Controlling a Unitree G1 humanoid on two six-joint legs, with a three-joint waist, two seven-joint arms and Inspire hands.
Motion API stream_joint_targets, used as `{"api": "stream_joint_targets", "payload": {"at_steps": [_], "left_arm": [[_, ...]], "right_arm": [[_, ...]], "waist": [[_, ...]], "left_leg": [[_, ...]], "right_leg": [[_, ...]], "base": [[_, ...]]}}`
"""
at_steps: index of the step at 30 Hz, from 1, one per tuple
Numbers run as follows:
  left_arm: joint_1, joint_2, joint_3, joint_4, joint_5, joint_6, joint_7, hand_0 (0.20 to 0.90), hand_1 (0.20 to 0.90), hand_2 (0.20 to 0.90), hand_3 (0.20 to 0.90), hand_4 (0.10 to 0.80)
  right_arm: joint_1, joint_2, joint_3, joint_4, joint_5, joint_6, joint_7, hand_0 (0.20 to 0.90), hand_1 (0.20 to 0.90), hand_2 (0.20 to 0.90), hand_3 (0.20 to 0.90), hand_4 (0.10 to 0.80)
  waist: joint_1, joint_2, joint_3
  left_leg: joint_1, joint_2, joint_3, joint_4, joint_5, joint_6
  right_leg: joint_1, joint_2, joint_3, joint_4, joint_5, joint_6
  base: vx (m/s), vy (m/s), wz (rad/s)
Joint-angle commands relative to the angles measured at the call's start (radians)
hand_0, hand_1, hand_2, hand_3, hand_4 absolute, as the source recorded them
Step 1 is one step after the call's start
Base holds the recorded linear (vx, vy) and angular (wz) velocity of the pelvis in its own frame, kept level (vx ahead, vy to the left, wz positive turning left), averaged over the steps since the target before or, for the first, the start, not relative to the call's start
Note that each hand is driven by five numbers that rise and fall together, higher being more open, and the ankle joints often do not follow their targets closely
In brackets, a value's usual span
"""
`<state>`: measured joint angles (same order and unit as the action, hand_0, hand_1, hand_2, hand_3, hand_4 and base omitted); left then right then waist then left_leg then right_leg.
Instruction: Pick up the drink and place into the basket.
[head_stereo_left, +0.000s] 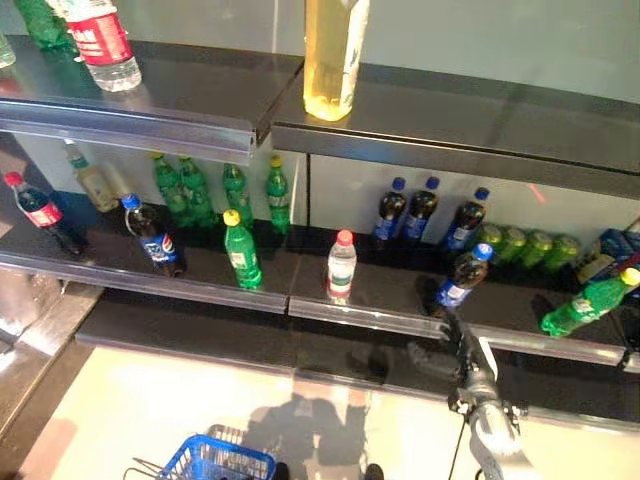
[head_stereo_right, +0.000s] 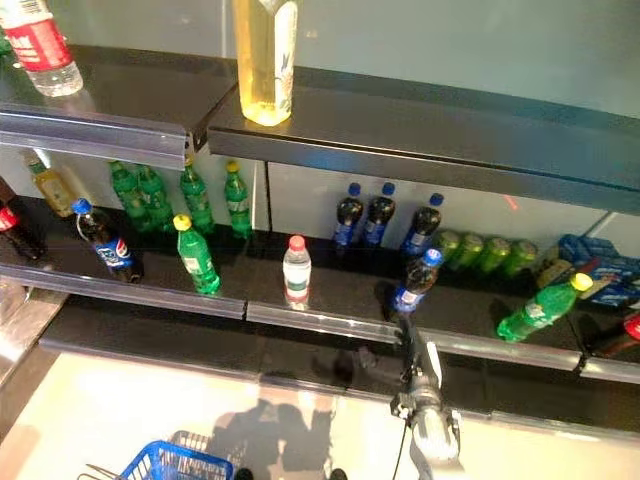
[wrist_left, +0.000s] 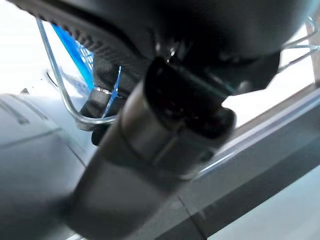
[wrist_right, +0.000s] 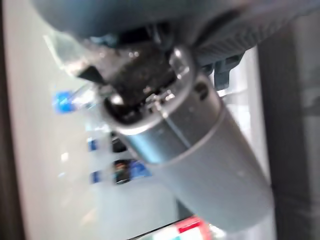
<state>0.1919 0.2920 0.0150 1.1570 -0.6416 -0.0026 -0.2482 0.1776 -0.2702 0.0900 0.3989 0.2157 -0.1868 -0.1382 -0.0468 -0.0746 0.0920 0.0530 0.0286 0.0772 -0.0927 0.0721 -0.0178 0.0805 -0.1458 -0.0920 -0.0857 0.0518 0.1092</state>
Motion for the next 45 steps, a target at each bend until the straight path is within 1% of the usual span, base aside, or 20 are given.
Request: {"api": "stream_joint_targets", "payload": {"at_steps": [1, 4, 5, 8, 9, 10, 11, 12, 13, 14, 16, 17, 19, 20, 23, 37, 45], "left_arm": [[-0.104, -0.038, 0.002, -0.046, 0.021, -0.078, -0.061, 0.3, 0.3, 0.3, 0.2, 0.1], [-0.112, -0.026, 0.004, -0.032, 0.038, -0.07, -0.068, 0.3, 0.3, 0.3, 0.2, 0.1], [-0.113, -0.025, 0.004, -0.03, 0.04, -0.069, -0.069, 0.3, 0.3, 0.3, 0.2, 0.1], [-0.122, -0.02, -0.008, -0.008, 0.062, -0.071, -0.075, 0.3, 0.3, 0.3, 0.2, 0.1], [-0.128, -0.018, -0.017, 0.009, 0.072, -0.079, -0.079, 0.3, 0.3, 0.3, 0.2, 0.1], [-0.139, -0.018, -0.028, 0.028, 0.09, -0.086, -0.086, 0.3, 0.3, 0.3, 0.2, 0.1], [-0.142, -0.017, -0.029, 0.036, 0.095, -0.089, -0.09, 0.3, 0.3, 0.3, 0.2, 0.1], [-0.154, -0.015, -0.034, 0.058, 0.106, -0.095, -0.099, 0.3, 0.3, 0.3, 0.2, 0.1], [-0.159, -0.015, -0.038, 0.065, 0.108, -0.096, -0.099, 0.3, 0.3, 0.3, 0.2, 0.1], [-0.168, -0.016, -0.041, 0.077, 0.116, -0.098, -0.102, 0.3, 0.3, 0.3, 0.2, 0.1], [-0.176, -0.016, -0.044, 0.086, 0.125, -0.1, -0.103, 0.3, 0.3, 0.3, 0.2, 0.1], [-0.187, -0.017, -0.047, 0.102, 0.139, -0.104, -0.109, 0.3, 0.3, 0.3, 0.2, 0.1], [-0.188, -0.017, -0.047, 0.103, 0.141, -0.105, -0.109, 0.3, 0.3, 0.3, 0.2, 0.1], [-0.195, -0.016, -0.049, 0.111, 0.146, -0.105, -0.113, 0.3, 0.3, 0.3, 0.2, 0.1], [-0.205, -0.016, -0.052, 0.114, 0.151, -0.1, -0.116, 0.3, 0.3, 0.3, 0.2, 0.1], [-0.21, -0.013, -0.053, 0.127, 0.159, -0.1, -0.116, 0.3, 0.3, 0.3, 0.2, 0.1], [-0.223, -0.005, -0.053, 0.123, 0.144, -0.09, -0.112, 0.3, 0.3, 0.3, 0.2, 0.1]], "right_arm": [[-0.073, -0.045, -0.007, -0.074, -0.03, -0.069, 0.017, 0.9, 0.9, 0.9, 0.9, 0.8], [-0.049, -0.026, 0.009, 0.038, -0.024, -0.041, 0.024, 0.9, 0.9, 0.9, 0.9, 0.8], [-0.048, -0.025, 0.011, 0.049, -0.018, -0.035, 0.025, 0.9, 0.9, 0.9, 0.9, 0.8], [-0.045, -0.015, 0.014, 0.186, -0.005, -0.006, 0.028, 0.9, 0.9, 0.9, 0.9, 0.8], [-0.05, -0.012, 0.016, 0.275, -0.028, -0.024, 0.039, 0.9, 0.9, 0.9, 0.9, 0.8], [-0.06, -0.006, 0.018, 0.368, -0.046, -0.014, 0.051, 0.9, 0.9, 0.9, 0.9, 0.8], [-0.061, -0.003, 0.019, 0.402, -0.052, -0.02, 0.058, 0.9, 0.9, 0.9, 0.9, 0.8], [-0.072, 0.004, 0.021, 0.5, -0.07, -0.035, 0.06, 0.9, 0.9, 0.9, 0.9, 0.8], [-0.076, 0.008, 0.022, 0.536, -0.068, -0.023, 0.063, 0.9, 0.9, 0.9, 0.9, 0.8], [-0.087, 0.015, 0.017, 0.614, -0.076, -0.012, 0.071, 0.9, 0.9, 0.9, 0.9, 0.8], [-0.095, 0.02, 0.013, 0.681, -0.08, 0.003, 0.087, 0.9, 0.9, 0.9, 0.9, 0.8], [-0.11, 0.025, 0.006, 0.773, -0.103, 0.03, 0.11, 0.9, 0.9, 0.9, 0.9, 0.8], [-0.113, 0.025, 0.005, 0.781, -0.1, 0.04, 0.114, 0.9, 0.9, 0.9, 0.9, 0.8], [-0.124, 0.024, 0.003, 0.825, -0.102, 0.084, 0.129, 0.9, 0.9, 0.9, 0.9, 0.8], [-0.146, 0.015, -0.004, 0.877, -0.115, 0.135, 0.151, 0.9, 0.9, 0.9, 0.9, 0.8], [-0.159, 0.011, -0.018, 0.929, -0.142, 0.15, 0.167, 0.9, 0.9, 0.9, 0.9, 0.8], [-0.173, -0.014, -0.023, 0.952, -0.166, 0.198, 0.163, 0.9, 0.9, 0.9, 0.9, 0.8]], "waist": [[0.006, 0.044, -0.013], [0.001, 0.041, -0.015], [0.001, 0.04, -0.015], [0.004, 0.039, -0.016], [0.008, 0.038, -0.017], [0.013, 0.038, -0.016], [0.015, 0.038, -0.017], [0.02, 0.038, -0.016], [0.022, 0.038, -0.016], [0.027, 0.039, -0.017], [0.031, 0.039, -0.017], [0.038, 0.04, -0.018], [0.039, 0.041, -0.017], [0.043, 0.041, -0.018], [0.053, 0.046, -0.02], [0.052, 0.058, -0.03], [0.05, 0.06, -0.018]], "left_leg": [[0.041, 0.012, 0.047, 0.005, -0.056, 0.002], [0.042, 0.01, 0.047, 0.005, -0.058, 0.004], [0.042, 0.01, 0.047, 0.005, -0.059, 0.004], [0.042, 0.01, 0.046, 0.005, -0.06, 0.004], [0.042, 0.01, 0.045, 0.005, -0.06, 0.005], [0.043, 0.01, 0.043, 0.005, -0.061, 0.006], [0.043, 0.011, 0.043, 0.005, -0.06, 0.006], [0.045, 0.011, 0.041, 0.005, -0.06, 0.006], [0.046, 0.011, 0.04, 0.005, -0.06, 0.007], [0.047, 0.011, 0.038, 0.005, -0.06, 0.007], [0.048, 0.01, 0.035, 0.005, -0.06, 0.007], [0.05, 0.01, 0.031, 0.005, -0.059, 0.008], [0.051, 0.009, 0.03, 0.005, -0.059, 0.008], [0.052, 0.01, 0.028, 0.005, -0.059, 0.006], [0.056, 0.009, 0.017, 0.005, -0.058, 0.004], [0.06, 0.005, 0.011, 0.005, -0.061, 0.005], [0.065, 0.003, 0.002, 0.005, -0.063, 0.007]], "right_leg": [[-0.007, 0.007, -0.032, 0.04, 0.015, 0.001], [-0.005, 0.007, -0.034, 0.037, 0.018, 0.003], [-0.005, 0.007, -0.035, 0.037, 0.018, 0.003], [-0.001, 0.008, -0.04, 0.033, 0.019, 0.003], [0.0, 0.009, -0.041, 0.031, 0.019, 0.003], [0.002, 0.009, -0.044, 0.031, 0.021, 0.002], [0.003, 0.01, -0.045, 0.031, 0.021, 0.002], [0.005, 0.011, -0.047, 0.033, 0.02, 0.001], [0.005, 0.012, -0.048, 0.033, 0.021, 0.0], [0.008, 0.013, -0.048, 0.034, 0.019, -0.002], [0.011, 0.014, -0.049, 0.033, 0.018, -0.003], [0.015, 0.015, -0.054, 0.033, 0.017, -0.005], [0.016, 0.015, -0.054, 0.034, 0.017, -0.005], [0.018, 0.016, -0.057, 0.033, 0.017, -0.006], [0.024, 0.018, -0.061, 0.03, 0.017, -0.007], [0.027, 0.015, -0.066, 0.029, 0.013, -0.006], [0.028, 0.021, -0.049, 0.022, 0.021, -0.007]], "base": [[0.0, 0.0, 0.0], [-0.003, 0.001, -0.03], [-0.003, -0.003, -0.03], [0.0, 0.0, 0.0], [0.0, 0.0, 0.0], [0.0, 0.0, 0.0], [0.014, -0.033, 0.0], [0.0, 0.0, 0.0], [0.0, 0.0, 0.0], [0.0, 0.0, 0.0], [0.0, 0.0, 0.0], [0.0, 0.0, 0.0], [0.005, -0.004, -0.04], [0.022, -0.015, -0.12], [0.036, -0.01, -0.08], [0.002, 0.0, 0.0], [0.019, -0.003, 0.0]]}}
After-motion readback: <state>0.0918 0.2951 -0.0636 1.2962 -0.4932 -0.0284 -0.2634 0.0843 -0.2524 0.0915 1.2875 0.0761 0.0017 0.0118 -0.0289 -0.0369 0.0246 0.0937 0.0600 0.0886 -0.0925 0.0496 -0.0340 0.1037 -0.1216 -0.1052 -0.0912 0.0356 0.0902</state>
